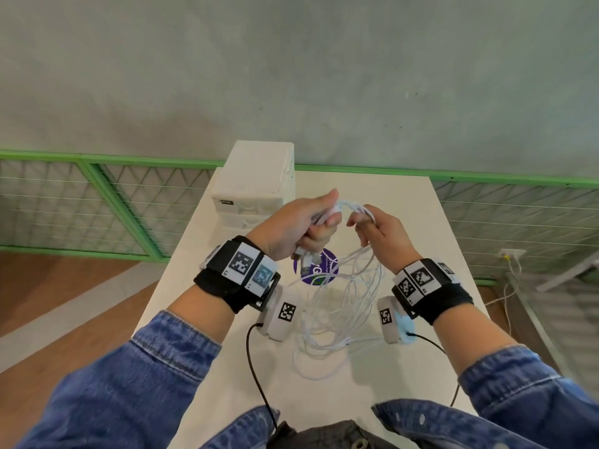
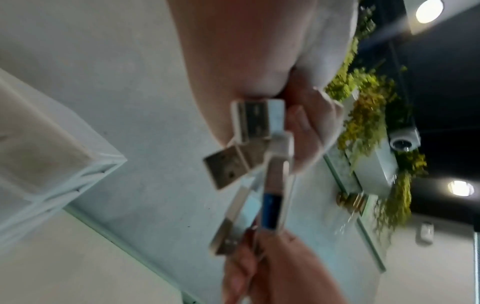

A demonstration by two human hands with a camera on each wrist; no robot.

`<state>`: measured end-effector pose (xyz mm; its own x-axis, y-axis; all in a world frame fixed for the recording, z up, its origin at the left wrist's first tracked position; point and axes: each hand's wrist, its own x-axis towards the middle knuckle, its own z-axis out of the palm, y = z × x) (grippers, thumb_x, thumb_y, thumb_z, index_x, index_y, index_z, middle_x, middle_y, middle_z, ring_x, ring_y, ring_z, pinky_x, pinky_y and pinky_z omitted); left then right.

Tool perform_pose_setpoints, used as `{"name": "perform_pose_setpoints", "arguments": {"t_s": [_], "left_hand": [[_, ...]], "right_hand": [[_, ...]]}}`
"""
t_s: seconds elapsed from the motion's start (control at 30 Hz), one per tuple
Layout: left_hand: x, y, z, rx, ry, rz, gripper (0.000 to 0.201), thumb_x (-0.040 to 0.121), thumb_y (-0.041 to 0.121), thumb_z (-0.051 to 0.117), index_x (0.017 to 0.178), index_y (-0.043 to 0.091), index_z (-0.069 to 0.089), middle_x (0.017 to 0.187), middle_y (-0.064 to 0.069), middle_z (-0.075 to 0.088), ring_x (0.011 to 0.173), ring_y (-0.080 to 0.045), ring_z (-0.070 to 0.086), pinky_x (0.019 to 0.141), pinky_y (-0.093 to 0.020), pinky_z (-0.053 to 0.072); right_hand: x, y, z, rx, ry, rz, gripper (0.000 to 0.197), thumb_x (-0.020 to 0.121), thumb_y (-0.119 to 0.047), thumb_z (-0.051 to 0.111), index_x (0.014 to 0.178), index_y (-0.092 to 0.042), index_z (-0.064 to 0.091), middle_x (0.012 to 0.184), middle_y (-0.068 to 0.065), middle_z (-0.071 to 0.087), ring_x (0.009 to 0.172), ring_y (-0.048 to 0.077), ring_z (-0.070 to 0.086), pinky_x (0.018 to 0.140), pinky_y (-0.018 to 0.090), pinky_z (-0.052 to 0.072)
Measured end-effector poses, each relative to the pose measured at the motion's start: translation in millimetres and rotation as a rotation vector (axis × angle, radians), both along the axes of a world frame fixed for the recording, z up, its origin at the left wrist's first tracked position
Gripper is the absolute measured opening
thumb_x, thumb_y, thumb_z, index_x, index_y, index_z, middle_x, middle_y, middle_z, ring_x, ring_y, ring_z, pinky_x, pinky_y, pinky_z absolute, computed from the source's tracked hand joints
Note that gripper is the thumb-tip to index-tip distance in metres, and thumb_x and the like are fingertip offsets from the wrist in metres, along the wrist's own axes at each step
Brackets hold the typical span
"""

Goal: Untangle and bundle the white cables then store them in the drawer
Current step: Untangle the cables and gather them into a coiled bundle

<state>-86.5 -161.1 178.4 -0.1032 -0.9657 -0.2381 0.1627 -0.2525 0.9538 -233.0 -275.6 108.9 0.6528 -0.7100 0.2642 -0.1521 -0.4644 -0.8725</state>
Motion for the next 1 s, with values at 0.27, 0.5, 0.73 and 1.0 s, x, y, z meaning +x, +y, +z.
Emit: {"name": "perform_pose_setpoints", "arguments": {"t_s": [0.27,0.5,0.73,1.0], "left_hand": [[-8.7,-7.3,23.5,-0.262,0.508,0.124,0.058,0.101,0.044,0.016,0.06,0.015,0.046,0.038,0.01,0.025,0.037,-0.01,0.007,0.039,-0.022,0.013],[-6.8,-8.8,36.7,-0.401,0.635,0.221,0.059,0.101,0.047,0.015,0.064,0.014,0.048,0.037,0.009,0.031,0.032,-0.007,0.014,0.038,-0.02,0.023],[8.8,-20.5,42.3,-0.583,0.608,0.662,0.04,0.104,0.036,0.018,0.091,0.011,0.047,0.056,0.004,0.039,0.044,-0.008,0.034,0.05,-0.021,0.029],[49.7,-23.5,-6.4,-0.497,-0.98,0.585,0.021,0.101,0.022,0.033,0.087,0.013,0.046,0.091,-0.012,0.052,0.072,-0.016,0.047,0.07,-0.03,0.042]], "right_hand": [[16.8,27.5,-22.4,-0.003,0.175,0.047,0.024,0.097,-0.015,0.042,0.076,-0.02,0.051,0.064,-0.004,0.059,0.058,0.006,0.053,0.062,0.018,0.04],[15.1,28.3,-42.1,0.029,0.361,0.144,0.02,0.099,-0.024,0.039,0.086,-0.016,0.053,0.084,0.002,0.068,0.084,0.024,0.062,0.079,0.034,0.045],[14.4,44.8,-48.2,-0.072,0.471,0.268,0.028,0.095,-0.026,0.049,0.068,-0.03,0.044,0.067,-0.008,0.047,0.061,0.004,0.043,0.059,0.021,0.032],[14.9,48.1,-26.2,-0.262,0.269,0.252,0.024,0.093,-0.031,0.049,0.08,-0.014,0.06,0.067,-0.011,0.053,0.065,0.0,0.049,0.062,0.011,0.037]]}}
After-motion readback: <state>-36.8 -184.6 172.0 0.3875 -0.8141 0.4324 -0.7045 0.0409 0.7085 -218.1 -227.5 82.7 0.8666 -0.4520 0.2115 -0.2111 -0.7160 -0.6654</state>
